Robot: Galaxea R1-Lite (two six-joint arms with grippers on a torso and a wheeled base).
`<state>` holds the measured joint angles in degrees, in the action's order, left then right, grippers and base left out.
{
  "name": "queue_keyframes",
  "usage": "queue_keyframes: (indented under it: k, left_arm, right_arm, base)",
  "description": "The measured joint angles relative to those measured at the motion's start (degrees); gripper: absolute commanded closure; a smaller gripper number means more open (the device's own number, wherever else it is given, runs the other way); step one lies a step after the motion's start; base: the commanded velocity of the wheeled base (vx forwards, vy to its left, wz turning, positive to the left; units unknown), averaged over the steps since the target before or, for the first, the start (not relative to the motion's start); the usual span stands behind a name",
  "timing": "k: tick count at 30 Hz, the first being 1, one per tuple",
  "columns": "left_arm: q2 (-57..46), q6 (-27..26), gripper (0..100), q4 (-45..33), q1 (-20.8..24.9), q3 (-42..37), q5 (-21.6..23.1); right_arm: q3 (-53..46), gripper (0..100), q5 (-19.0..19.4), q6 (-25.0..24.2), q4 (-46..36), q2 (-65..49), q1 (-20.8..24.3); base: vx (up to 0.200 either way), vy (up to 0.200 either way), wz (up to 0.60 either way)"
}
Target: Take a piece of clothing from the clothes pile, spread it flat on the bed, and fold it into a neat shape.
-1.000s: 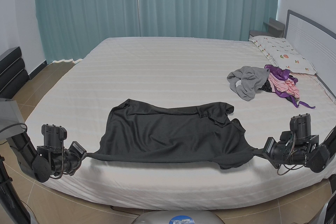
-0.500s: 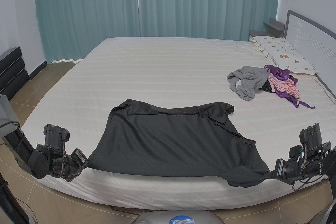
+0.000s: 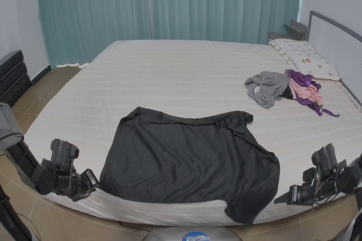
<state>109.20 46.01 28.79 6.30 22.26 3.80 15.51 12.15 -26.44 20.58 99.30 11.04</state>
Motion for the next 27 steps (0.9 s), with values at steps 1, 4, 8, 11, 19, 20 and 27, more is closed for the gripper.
queue_keyframes:
  k: [1,4,8,11,19,20,27]
  left_arm:
    - [0.02,0.02,0,-0.02,0.06,-0.02,0.66]
    - [0.00,0.06,0,-0.06,0.17,-0.05,2.44]
    - [-0.09,0.24,0,0.07,-0.11,0.22,3.01]
    - [-0.41,0.28,0,0.22,-0.99,0.56,3.17]
    - [-1.73,1.89,0,0.49,-2.91,1.94,4.89]
    - [-1.84,2.00,0,0.49,-3.00,2.13,5.12]
    - [-2.04,3.34,0,0.51,-3.44,2.99,7.96]
  right_arm:
    - [0.17,0,0.05,-0.07,1.06,0.56,-0.05]
    - [1.05,0,0.18,-0.33,5.28,2.16,-0.44]
    - [2.27,0,0.11,-0.51,9.56,4.28,-1.13]
    - [2.90,0,0.24,-0.55,12.97,6.14,-1.97]
    - [3.04,0,0.90,-0.87,25.71,11.95,-4.27]
    - [2.90,0,0.95,-1.00,26.77,12.63,-4.61]
    - [2.66,0,1.19,-5.19,28.33,14.84,-5.75]
  base:
    - [0.000,0.000,0.00]
    - [0.000,0.000,0.00]
    - [0.000,0.000,0.00]
    - [0.000,0.000,0.00]
    - [0.000,0.000,0.00]
    - [0.000,0.000,0.00]
    - [0.057,0.000,0.00]
